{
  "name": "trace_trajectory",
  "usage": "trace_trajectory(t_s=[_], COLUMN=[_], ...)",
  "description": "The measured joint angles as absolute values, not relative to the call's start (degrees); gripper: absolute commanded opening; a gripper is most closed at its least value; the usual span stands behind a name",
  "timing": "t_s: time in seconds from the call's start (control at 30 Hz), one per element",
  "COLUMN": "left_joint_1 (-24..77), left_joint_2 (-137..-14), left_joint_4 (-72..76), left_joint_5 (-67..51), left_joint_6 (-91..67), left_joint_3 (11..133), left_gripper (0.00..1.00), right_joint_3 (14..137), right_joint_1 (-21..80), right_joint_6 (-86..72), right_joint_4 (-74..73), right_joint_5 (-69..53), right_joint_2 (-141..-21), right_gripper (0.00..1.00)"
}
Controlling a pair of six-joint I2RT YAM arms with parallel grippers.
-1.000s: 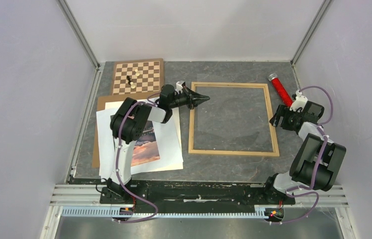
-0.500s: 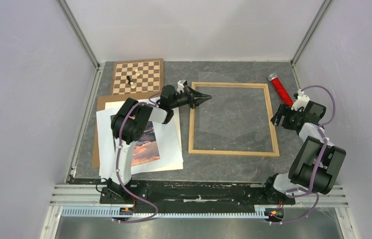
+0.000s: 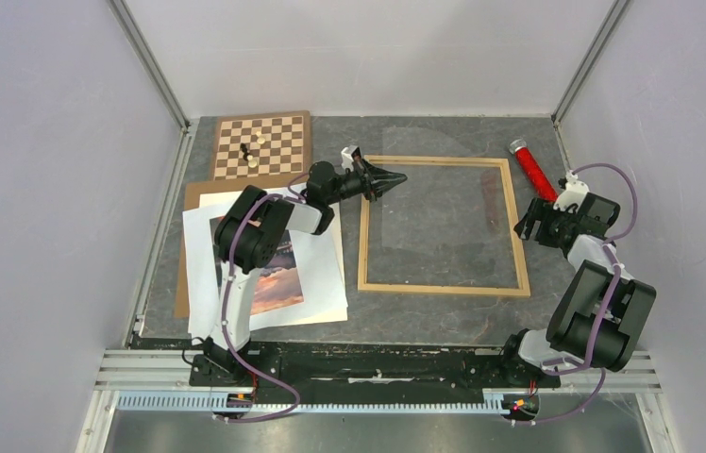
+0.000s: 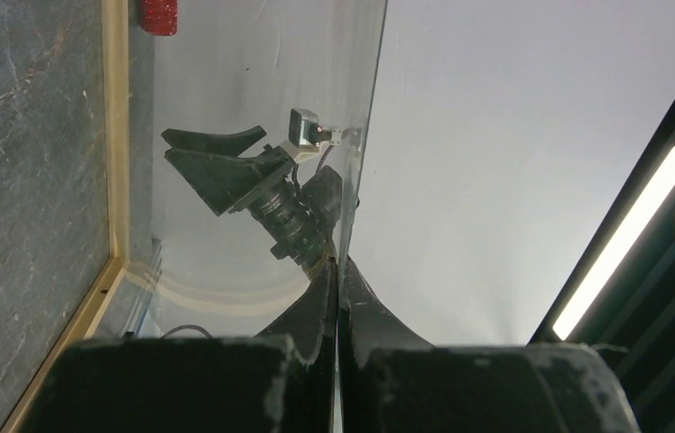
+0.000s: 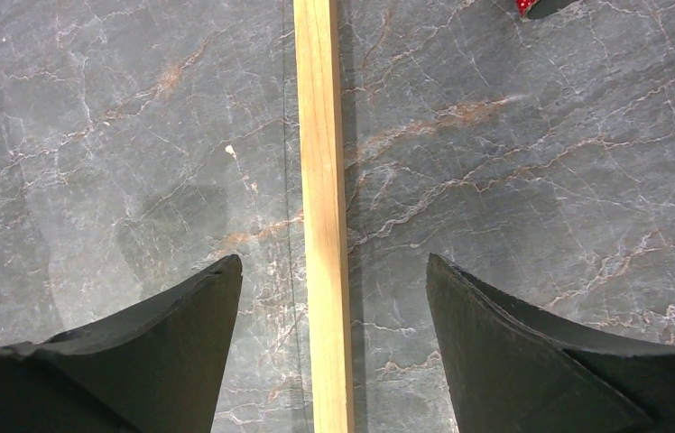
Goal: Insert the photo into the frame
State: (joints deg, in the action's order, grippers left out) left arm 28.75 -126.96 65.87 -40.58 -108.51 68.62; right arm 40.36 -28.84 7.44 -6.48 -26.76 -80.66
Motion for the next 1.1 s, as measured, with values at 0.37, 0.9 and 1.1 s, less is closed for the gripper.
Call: trace_trajectory(t_s=[0.37,0.9,1.1], left_joint_1=[29.3,30.0,30.0], left_joint_2=[-127.8,-127.9,-127.9], left_joint_4=[67.9,69.6,70.5], left_joint_5=[-39.4,-38.8,-37.8], left_joint_6=[-110.4,-113.3,-114.2], left_joint_3=[69.1,69.8,70.0], left_gripper=[0.02,0.02,0.02], right_joint_3=[39.6,39.5,39.1], right_joint_1=[-29.2,-29.5,-29.5], right_joint_6=[7.4,7.4,7.4], right_joint_4=[-6.4,-6.3,-6.1], right_joint_5=[-27.0,-27.1,-27.1], right_joint_2=[-80.6,-80.5,-80.0], right_gripper=[0.78,0.78,0.78])
